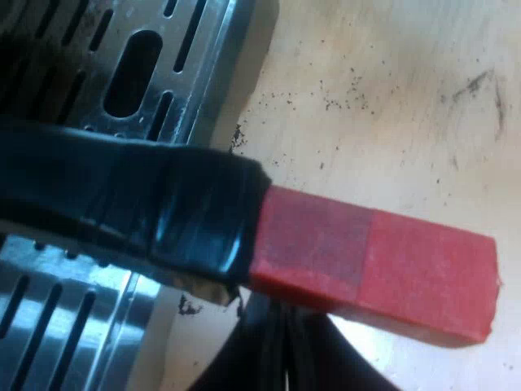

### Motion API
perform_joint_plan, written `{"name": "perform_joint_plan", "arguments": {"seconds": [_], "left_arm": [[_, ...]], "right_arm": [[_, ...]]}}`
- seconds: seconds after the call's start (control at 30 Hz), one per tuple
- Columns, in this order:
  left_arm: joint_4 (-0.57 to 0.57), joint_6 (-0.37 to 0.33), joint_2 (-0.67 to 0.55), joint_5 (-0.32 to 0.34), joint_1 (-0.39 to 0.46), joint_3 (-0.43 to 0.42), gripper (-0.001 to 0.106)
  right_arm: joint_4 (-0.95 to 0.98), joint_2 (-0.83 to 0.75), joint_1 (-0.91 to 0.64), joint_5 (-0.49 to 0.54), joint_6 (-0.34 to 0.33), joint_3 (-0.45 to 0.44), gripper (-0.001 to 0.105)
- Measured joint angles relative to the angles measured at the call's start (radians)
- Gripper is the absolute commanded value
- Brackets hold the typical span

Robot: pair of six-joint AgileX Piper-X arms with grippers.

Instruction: Put the handle in the coffee machine

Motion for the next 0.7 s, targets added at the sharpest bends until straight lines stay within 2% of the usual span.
{"name": "perform_joint_plan", "arguments": {"seconds": [0.23, 0.33, 0.47, 0.53, 0.57, 0.7], "left_arm": [[0.029, -0.034, 0.000, 0.016, 0.046, -0.006, 0.001], [0.045, -0.024, -0.015, 0.018, 0.117, -0.020, 0.001], [0.112, -0.014, -0.095, 0.023, 0.242, -0.025, 0.002], [0.142, -0.014, -0.141, 0.023, 0.280, -0.034, 0.009], [0.152, -0.012, -0.162, 0.023, 0.304, -0.040, 0.016], [0.179, -0.037, -0.223, 0.021, 0.365, -0.065, 0.053]], "right_arm": [[0.000, 0.000, 0.000, -0.002, 0.000, 0.000, 0.055], [0.000, 0.000, 0.000, -0.002, 0.000, 0.000, 0.055], [0.008, 0.000, 0.000, 0.004, 0.000, -0.003, 0.055], [0.029, 0.000, 0.000, 0.004, 0.000, -0.013, 0.055], [0.055, 0.000, 0.000, 0.004, 0.000, -0.024, 0.055], [0.150, 0.000, 0.000, -0.002, 0.000, -0.065, 0.055]]}}
